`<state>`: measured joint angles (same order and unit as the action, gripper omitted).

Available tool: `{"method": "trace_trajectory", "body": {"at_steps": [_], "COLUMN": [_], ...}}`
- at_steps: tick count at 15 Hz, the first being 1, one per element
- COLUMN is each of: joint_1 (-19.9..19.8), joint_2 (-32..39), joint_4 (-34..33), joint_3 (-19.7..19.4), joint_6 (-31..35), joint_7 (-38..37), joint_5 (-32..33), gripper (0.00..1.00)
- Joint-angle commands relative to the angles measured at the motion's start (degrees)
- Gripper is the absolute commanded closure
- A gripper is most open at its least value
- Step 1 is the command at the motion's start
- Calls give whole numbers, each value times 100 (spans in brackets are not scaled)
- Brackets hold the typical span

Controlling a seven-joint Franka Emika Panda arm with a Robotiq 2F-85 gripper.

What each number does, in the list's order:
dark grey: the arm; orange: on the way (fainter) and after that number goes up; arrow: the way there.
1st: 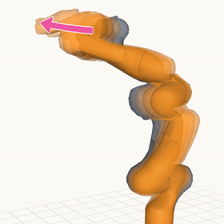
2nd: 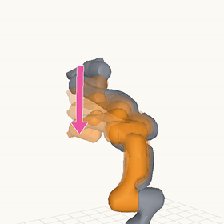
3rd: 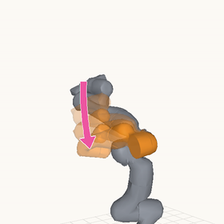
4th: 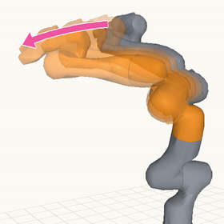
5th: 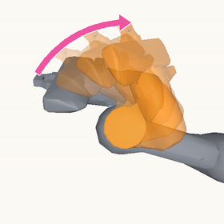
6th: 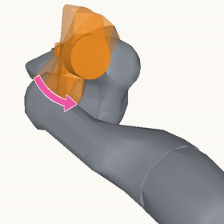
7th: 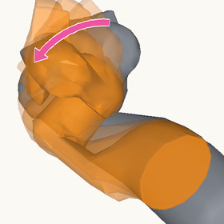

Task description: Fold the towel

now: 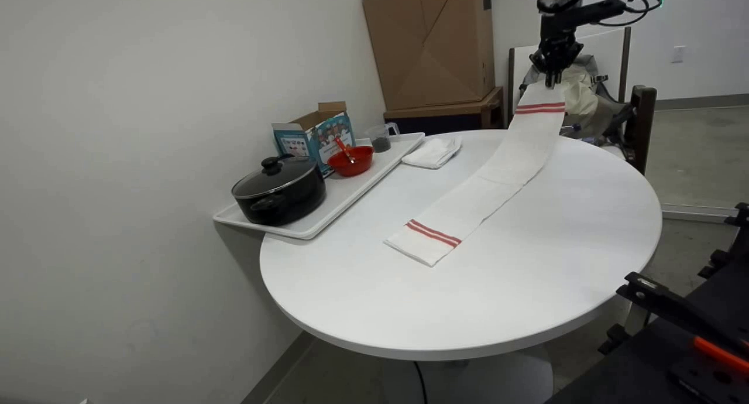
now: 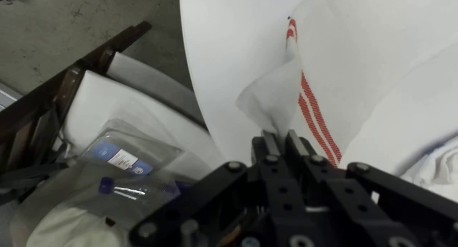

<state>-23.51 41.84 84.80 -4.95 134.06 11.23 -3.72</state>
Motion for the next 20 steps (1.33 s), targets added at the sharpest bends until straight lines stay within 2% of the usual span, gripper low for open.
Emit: {"method": "trace_trajectory", "body": {"at_steps": [1, 5, 10, 15, 20], "joint_1": [104, 450, 1294, 2162, 2567], "joint_2": [-777, -1439, -2293, -3226, -3956], "joint_4": [623, 1321, 2578, 3834, 4732], "joint_3": [-120, -45, 124, 314, 587], "joint_6": [94, 306, 620, 1208, 1263], "joint_7": [-124, -131, -642, -1303, -1495], "joint_5": [-103, -14, 56, 331, 445], "gripper": [90, 91, 91, 91, 91]}}
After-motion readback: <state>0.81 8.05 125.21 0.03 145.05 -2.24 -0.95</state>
